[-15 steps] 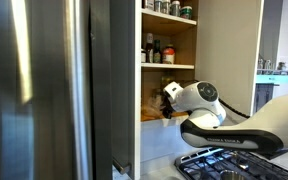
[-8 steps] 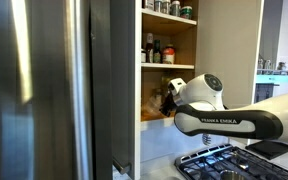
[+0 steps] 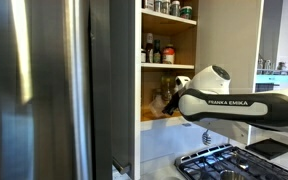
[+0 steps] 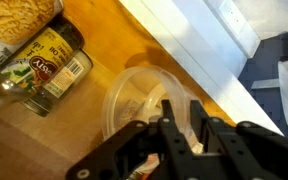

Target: Place the clear container on the bottom shelf upside down.

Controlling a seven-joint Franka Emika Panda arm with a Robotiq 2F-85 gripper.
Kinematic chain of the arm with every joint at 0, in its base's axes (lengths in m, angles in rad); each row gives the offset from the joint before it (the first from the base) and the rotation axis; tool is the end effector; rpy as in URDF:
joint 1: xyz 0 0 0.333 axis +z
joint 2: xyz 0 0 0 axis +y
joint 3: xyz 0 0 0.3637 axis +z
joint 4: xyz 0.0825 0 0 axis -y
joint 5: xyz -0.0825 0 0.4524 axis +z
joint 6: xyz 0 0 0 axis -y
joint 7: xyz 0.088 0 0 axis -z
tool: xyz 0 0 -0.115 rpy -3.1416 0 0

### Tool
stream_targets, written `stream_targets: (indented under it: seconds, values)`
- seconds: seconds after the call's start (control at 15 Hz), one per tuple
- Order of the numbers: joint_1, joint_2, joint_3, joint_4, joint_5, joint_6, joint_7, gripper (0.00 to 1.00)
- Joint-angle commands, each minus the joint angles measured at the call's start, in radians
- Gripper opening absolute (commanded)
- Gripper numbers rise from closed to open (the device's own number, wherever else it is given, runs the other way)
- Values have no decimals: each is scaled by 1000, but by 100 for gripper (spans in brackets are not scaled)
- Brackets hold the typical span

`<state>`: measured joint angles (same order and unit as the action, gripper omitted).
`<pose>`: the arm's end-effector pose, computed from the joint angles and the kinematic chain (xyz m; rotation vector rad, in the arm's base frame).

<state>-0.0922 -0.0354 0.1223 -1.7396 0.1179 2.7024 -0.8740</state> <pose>0.6731 0.0183 0.7323 2.3028 1.0104 1.3029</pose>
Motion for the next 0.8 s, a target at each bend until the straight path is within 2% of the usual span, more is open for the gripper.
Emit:
stream_targets:
  seconds: [0.0,0.13,0.2,0.27,0.47,0.73]
  values:
    - [0,-2,0,0,0,0,3,24]
    - [0,-1,0,-1,0,0,5,24]
    - [0,-1,0,-1,0,0,5,6]
    - [1,3,-1,3,24,6,5,6]
    - [12,10,0,24,194,6,-30,6]
    - [22,17,-3,70,527,-29,-115,6]
